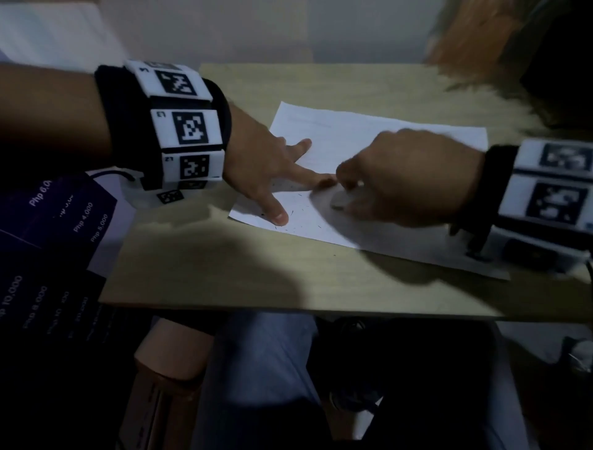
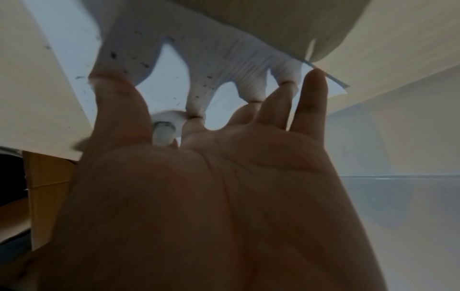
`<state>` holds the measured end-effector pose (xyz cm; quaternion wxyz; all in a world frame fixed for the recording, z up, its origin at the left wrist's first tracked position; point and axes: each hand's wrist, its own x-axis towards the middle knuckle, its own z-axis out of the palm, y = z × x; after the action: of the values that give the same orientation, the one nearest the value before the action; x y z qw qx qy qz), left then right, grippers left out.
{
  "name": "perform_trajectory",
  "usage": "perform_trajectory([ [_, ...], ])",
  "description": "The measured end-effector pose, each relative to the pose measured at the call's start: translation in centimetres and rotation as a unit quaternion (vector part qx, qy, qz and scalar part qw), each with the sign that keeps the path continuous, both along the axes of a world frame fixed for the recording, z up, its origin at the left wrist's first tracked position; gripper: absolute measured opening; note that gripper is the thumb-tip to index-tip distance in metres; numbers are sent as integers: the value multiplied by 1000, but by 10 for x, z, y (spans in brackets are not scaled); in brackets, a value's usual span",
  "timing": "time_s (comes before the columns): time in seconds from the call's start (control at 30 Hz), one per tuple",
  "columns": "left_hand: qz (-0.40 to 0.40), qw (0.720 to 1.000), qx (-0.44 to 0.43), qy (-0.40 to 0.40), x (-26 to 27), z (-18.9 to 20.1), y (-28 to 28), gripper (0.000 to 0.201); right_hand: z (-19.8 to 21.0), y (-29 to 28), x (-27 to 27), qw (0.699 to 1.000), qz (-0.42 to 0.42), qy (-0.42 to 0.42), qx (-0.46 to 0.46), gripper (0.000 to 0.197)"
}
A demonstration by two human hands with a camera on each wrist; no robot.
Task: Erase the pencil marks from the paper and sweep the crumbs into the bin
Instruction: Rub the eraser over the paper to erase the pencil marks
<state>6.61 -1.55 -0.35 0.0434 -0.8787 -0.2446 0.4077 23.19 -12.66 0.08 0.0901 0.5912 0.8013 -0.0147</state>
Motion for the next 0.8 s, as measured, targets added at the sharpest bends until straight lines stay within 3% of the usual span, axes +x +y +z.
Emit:
perform_trajectory([
  [0.1,3,1000,-11,-7,-1,-1,0,89,-4,-15,-8,998,55,3,-35,25],
  [0.3,-40,999,-16,-27,-3,-5,1,93,-5,8,12,992,0,113,-63,36],
  [0.47,-36,999,-36,-21,2,-5,2,91,-10,0,7,982,20,160,-100,27],
  [0.53,-32,999,-34,-14,5,-4,1,91,-6,3,8,981,9,154,-121,33],
  [0.63,-30,999,-28,-9,8,-1,-2,89,-8,8,15,987,-18,143,-76,42],
  [0.7,-28,999,-31,-6,8,1,-4,88,-14,-2,9,990,8,135,-38,40],
  [0.8,-23,999,-43,-8,9,1,-4,84,-12,-15,1,986,46,143,-77,36],
])
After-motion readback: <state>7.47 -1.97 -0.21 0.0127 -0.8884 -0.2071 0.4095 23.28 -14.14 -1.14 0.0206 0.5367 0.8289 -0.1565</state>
